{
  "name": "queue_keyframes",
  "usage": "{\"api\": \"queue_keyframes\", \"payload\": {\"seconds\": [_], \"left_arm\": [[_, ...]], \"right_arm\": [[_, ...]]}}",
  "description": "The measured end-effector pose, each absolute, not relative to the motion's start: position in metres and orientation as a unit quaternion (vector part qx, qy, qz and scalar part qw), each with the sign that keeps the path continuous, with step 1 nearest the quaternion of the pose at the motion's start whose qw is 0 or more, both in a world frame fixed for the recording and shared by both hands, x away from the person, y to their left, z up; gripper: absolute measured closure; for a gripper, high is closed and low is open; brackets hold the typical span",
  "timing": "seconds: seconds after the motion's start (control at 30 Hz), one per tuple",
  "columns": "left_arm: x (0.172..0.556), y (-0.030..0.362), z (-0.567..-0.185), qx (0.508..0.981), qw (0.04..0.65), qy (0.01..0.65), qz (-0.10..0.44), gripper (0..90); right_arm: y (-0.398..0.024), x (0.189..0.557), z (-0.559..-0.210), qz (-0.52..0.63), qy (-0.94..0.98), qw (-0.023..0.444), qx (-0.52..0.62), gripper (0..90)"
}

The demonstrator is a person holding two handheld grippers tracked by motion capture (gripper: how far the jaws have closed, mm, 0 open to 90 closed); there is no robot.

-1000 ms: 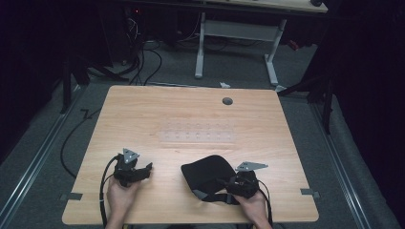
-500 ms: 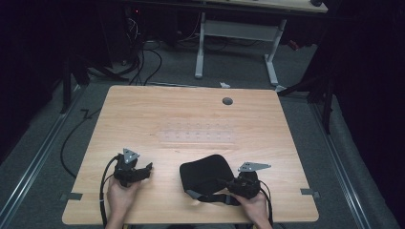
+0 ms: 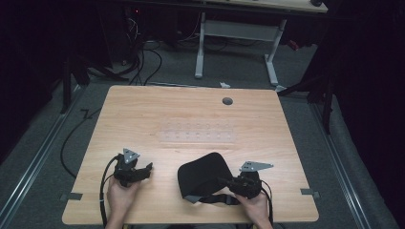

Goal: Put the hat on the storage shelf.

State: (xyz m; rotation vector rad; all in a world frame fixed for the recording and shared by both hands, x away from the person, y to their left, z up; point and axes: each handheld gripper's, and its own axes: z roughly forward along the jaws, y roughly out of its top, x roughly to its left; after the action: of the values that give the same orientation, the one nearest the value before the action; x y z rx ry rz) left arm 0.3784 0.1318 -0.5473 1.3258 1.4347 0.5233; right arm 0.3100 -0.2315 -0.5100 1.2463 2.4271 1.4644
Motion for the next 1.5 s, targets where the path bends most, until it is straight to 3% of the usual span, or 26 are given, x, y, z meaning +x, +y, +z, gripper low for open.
{"api": "queue_keyframes", "payload": {"seconds": [1.03, 1.3, 1.5], "left_arm": [[0.365, 0.120, -0.541, 0.588, 0.553, 0.559, 0.192, 32.6], [0.349, 0.102, -0.515, 0.616, 0.582, 0.509, 0.154, 38.9], [0.333, 0.080, -0.504, 0.661, 0.590, 0.449, 0.115, 37.2]], "right_arm": [[-0.252, 0.316, -0.482, 0.495, 0.750, 0.041, 0.437, 85.2], [-0.254, 0.318, -0.477, 0.499, 0.745, 0.041, 0.441, 85.1], [-0.252, 0.320, -0.477, 0.496, 0.746, 0.031, 0.443, 85.1]]}}
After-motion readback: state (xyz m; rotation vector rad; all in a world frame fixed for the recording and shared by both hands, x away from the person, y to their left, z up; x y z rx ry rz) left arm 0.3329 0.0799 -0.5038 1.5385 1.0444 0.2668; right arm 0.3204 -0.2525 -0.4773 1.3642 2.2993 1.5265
